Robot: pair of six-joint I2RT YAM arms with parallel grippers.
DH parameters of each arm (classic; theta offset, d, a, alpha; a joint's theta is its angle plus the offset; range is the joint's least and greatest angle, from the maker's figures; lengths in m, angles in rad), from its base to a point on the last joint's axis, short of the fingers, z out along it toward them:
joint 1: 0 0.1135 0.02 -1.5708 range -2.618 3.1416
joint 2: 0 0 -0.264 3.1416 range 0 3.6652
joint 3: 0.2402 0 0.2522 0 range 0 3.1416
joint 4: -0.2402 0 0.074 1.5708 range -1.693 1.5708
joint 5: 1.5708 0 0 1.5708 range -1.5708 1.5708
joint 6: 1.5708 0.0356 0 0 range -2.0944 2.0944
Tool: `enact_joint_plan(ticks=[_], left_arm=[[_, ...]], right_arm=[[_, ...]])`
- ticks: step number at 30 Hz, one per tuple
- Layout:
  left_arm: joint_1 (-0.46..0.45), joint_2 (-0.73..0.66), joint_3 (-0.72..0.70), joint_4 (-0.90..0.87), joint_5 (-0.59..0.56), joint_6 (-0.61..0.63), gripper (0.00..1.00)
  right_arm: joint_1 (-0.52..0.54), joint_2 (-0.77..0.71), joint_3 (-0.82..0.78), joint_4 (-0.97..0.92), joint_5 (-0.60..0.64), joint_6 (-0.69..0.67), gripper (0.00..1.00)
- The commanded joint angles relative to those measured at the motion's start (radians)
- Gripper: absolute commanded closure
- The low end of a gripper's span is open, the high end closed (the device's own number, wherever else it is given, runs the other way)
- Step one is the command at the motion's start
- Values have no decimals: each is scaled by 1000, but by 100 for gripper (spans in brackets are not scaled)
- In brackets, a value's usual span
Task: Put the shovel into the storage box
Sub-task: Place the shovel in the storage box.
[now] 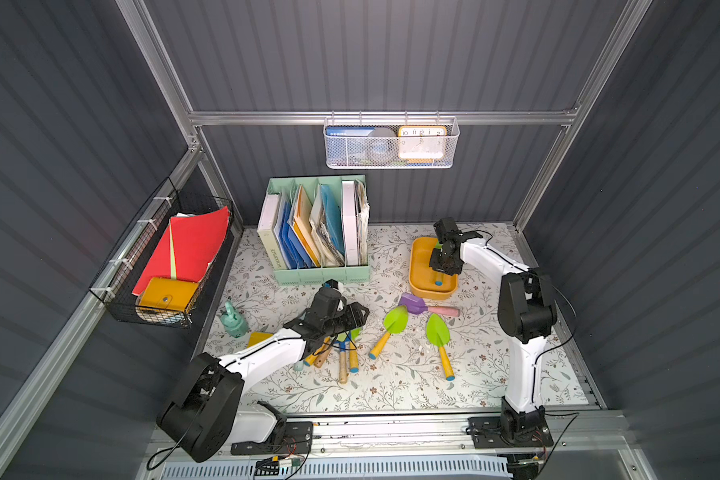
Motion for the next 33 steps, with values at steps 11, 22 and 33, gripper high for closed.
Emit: enact_joint_plan(ticks=[11, 22, 33], left_arm=[[-9, 27, 14, 22, -12, -8, 33], [-9, 33, 6, 33, -12, -9, 33], [-9, 43, 8, 42, -11, -12, 33]], right_arm=[[-6, 36, 7, -60, 16, -57, 78], [-6, 36, 10, -79, 37, -63, 64], [22, -82, -8, -75, -54, -27, 61]])
